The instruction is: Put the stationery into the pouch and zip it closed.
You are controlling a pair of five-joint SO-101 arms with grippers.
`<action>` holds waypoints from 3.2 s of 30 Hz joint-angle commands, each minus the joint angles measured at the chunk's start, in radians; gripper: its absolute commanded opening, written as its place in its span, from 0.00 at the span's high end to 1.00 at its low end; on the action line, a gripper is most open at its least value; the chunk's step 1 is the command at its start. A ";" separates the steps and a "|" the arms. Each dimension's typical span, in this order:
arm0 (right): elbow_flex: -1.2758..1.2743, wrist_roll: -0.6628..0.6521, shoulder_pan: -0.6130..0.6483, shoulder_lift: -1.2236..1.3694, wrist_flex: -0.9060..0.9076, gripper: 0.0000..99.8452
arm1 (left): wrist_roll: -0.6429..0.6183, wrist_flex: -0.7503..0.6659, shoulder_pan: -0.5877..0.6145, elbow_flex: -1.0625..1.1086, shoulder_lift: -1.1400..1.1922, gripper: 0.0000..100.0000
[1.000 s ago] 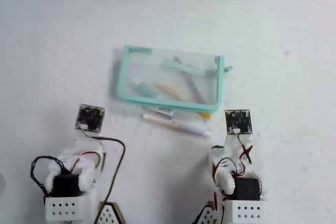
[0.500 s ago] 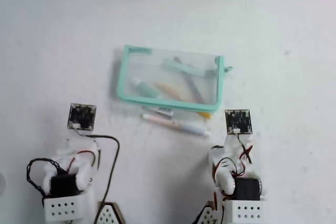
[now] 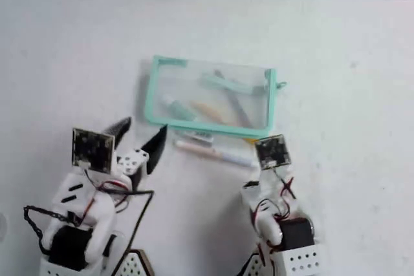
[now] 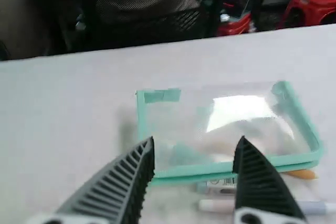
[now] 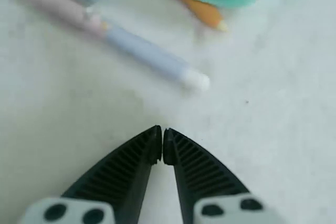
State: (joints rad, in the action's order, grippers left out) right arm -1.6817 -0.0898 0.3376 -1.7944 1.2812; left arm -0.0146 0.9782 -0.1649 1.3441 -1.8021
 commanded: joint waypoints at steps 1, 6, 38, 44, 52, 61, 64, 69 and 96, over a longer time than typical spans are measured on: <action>-0.009 -0.006 0.120 -0.007 -0.013 0.98 | 0.011 -0.054 -0.030 -0.061 0.025 0.78; -0.009 -0.006 0.159 -0.007 -0.013 0.98 | 0.046 -0.061 0.073 -0.204 0.257 0.78; 0.078 -0.204 -0.443 -0.007 -0.311 0.98 | -0.097 -0.333 0.202 -0.569 1.550 0.71; 0.089 -0.402 -0.438 -0.005 -0.484 0.98 | -0.097 -0.331 0.202 -0.566 1.558 0.71; 0.405 -0.290 -0.297 0.249 -0.395 0.98 | -0.097 -0.394 0.196 -0.514 1.555 0.71; 0.988 -0.150 -0.311 1.179 -0.394 0.87 | -0.097 -0.405 0.202 -0.506 1.552 0.71; 1.140 -0.104 -0.352 1.448 -0.401 0.78 | -0.097 -0.405 0.202 -0.506 1.555 0.71; 1.415 0.101 -0.375 1.765 -0.395 0.74 | -0.097 -0.405 0.202 -0.509 1.557 0.71; 2.016 0.749 -0.338 2.448 -0.394 0.88 | -0.097 -0.434 0.200 -0.506 1.558 0.71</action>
State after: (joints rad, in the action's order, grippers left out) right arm 0.2654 0.6529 -0.0153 0.6375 0.8807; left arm -0.1005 0.5639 0.0330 0.8424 -0.2371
